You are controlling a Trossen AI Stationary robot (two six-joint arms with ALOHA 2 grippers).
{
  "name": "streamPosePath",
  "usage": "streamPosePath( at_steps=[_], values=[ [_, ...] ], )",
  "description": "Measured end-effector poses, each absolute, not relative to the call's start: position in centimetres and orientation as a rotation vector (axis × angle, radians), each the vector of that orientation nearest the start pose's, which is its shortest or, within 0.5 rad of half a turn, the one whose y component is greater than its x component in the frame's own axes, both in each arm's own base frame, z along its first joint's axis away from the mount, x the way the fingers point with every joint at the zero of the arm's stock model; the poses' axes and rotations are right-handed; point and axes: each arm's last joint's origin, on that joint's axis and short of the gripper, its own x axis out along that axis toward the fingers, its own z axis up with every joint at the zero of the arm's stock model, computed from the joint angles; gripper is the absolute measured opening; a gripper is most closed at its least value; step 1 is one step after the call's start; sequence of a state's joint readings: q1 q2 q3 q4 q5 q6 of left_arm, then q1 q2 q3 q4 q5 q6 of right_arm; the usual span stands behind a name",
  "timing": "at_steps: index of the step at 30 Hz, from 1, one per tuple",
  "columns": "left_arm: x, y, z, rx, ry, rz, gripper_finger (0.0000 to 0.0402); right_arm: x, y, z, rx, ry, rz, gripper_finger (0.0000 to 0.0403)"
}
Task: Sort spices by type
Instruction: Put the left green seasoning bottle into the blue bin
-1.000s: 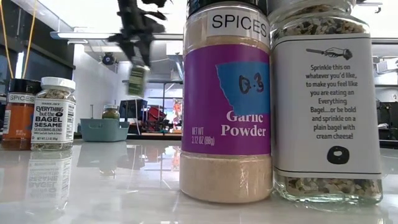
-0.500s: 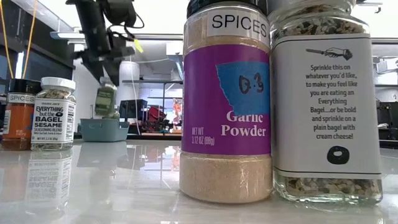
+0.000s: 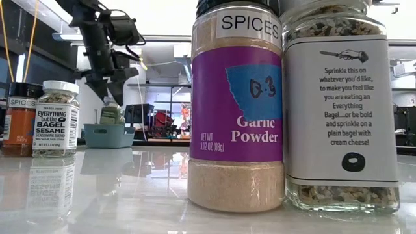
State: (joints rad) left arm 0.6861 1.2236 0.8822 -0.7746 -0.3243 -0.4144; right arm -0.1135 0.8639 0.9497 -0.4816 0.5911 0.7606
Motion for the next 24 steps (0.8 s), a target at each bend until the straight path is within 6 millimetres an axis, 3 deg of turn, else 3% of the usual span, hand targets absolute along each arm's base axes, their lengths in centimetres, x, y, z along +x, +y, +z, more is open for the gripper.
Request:
streamPosePath(
  at_steps=[9,24],
  values=[
    [15.3,16.7,23.3,-0.54,0.972,1.137,0.0167,17.0,-3.6,35.1,0.629,0.094,-0.8,0.0227],
    [15.7,18.3,22.5,-0.549,0.942,1.117,0.0187,17.0,-3.6,35.2,0.631,0.078,-0.797,0.0227]
  ],
)
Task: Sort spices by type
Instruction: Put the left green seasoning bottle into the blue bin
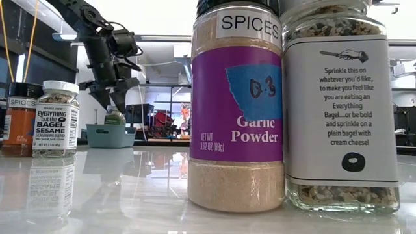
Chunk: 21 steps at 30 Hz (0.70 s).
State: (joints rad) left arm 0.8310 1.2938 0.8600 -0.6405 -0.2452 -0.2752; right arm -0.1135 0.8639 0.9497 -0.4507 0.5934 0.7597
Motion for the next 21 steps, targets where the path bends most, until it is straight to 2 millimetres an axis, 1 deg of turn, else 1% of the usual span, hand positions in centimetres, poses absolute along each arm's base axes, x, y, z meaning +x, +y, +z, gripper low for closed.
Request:
streamPosePath(
  at_steps=[5,16,21],
  values=[
    [15.82,18.42,22.57,-0.518,0.935,1.114,0.0192,17.02,-3.57,35.23,0.632,0.078,-0.797,0.0227],
    [15.79,18.4,22.55,-0.526,0.935,1.12,0.0195,17.03,-3.57,35.23,0.634,0.076,-0.797,0.0227],
    [15.75,18.32,22.5,-0.534,0.944,1.112,0.022,17.03,-3.57,35.24,0.634,0.076,-0.797,0.0227]
  ],
)
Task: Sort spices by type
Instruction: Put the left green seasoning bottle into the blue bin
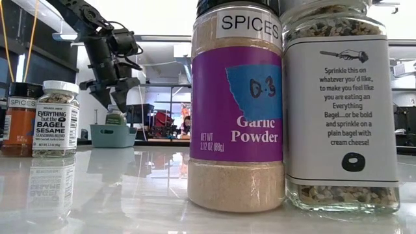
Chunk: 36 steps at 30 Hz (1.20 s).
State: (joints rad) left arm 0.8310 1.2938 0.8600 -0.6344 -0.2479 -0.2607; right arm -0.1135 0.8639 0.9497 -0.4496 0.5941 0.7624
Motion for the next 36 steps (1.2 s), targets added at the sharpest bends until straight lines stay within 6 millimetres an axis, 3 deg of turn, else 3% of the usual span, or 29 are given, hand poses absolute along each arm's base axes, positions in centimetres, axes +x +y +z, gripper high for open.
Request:
streamPosePath(
  at_steps=[6,12,20,25,29,33,36],
  values=[
    [15.6,18.1,22.4,-0.557,0.964,1.117,0.026,17.0,-3.6,35.2,0.634,0.075,-0.797,0.0227],
    [15.6,18.2,22.8,-0.55,0.968,1.113,0.0268,17.1,-3.6,35.3,0.636,0.068,-0.795,0.0227],
    [16.3,19.1,27.1,-0.463,0.904,1.114,0.0268,17.1,-3.6,35.3,0.636,0.068,-0.795,0.0227],
    [16.4,18.0,29.6,-0.487,0.952,1.097,0.0262,17.0,-3.6,35.3,0.636,0.068,-0.795,0.0227],
    [17.3,15.7,29.7,-0.579,0.97,1.034,0.019,17.1,-3.6,35.3,0.634,0.069,-0.795,0.0227],
    [19.0,13.2,29.5,-0.583,0.988,0.987,0.0043,17.0,-3.6,35.3,0.633,0.07,-0.796,0.0227],
    [19.6,11.9,29.5,-0.574,0.973,1.058,0.0016,17.0,-3.6,35.3,0.631,0.068,-0.801,0.0227]
  ],
)
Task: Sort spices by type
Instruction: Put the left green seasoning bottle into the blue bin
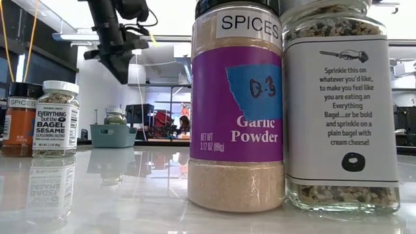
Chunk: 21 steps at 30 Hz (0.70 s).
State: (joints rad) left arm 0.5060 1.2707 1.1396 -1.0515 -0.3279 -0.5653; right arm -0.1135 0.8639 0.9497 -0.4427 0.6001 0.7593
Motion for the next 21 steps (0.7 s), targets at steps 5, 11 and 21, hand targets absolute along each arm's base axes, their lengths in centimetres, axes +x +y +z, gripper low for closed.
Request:
streamPosePath(
  at_steps=[5,11,21],
  values=[
    [19.7,10.4,26.7,-0.635,0.916,1.283,0.0003,17.0,-3.6,35.3,0.631,0.068,-0.801,0.0227],
    [19.6,10.0,22.8,-0.796,0.75,1.411,0.0001,17.0,-3.7,35.3,0.631,0.065,-0.81,0.0227],
    [19.1,9.9,19.8,-0.928,0.53,1.539,0.0,16.8,-4.5,35.3,0.637,0.055,-0.844,0.0227]
  ],
)
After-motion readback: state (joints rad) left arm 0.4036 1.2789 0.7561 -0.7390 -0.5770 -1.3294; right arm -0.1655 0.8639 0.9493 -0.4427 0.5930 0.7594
